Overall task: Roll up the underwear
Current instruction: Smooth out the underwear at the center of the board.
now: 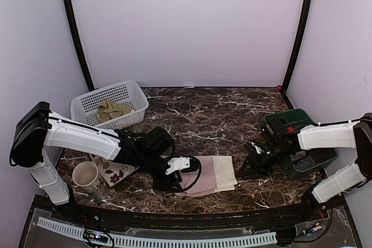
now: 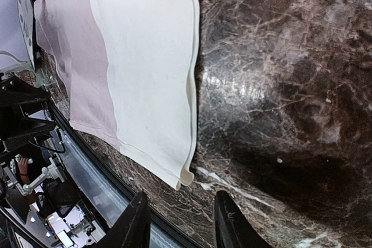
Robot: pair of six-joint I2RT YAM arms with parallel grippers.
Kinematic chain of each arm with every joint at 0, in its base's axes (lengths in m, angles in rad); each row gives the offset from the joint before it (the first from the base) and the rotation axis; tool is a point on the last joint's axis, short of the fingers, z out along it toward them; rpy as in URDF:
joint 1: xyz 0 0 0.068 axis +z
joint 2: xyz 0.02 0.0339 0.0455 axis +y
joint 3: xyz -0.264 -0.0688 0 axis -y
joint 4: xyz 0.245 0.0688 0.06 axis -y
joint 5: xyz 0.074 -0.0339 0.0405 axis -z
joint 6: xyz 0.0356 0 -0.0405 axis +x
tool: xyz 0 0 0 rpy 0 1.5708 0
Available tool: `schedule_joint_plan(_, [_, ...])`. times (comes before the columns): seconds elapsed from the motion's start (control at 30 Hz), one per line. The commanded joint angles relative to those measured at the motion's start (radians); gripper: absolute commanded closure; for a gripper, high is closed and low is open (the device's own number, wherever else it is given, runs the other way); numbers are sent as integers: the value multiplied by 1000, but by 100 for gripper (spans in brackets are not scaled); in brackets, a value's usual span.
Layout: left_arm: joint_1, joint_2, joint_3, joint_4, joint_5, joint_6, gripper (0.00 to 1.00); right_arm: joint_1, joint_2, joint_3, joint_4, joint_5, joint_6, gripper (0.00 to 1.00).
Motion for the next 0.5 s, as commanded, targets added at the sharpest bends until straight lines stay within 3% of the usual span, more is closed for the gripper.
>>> schedule_joint_plan(0.0, [-38, -23, -49, 96, -93, 94, 57, 26, 36, -16, 70, 1, 40, 63])
schedule_joint_plan(0.3, [-64, -43, -104, 178, -135, 132, 57, 103, 108, -45, 167, 4, 116, 65])
schedule_joint_plan(0.47, [-71, -58, -142, 221, -136, 172, 57, 113, 120, -33, 172, 20, 125, 77])
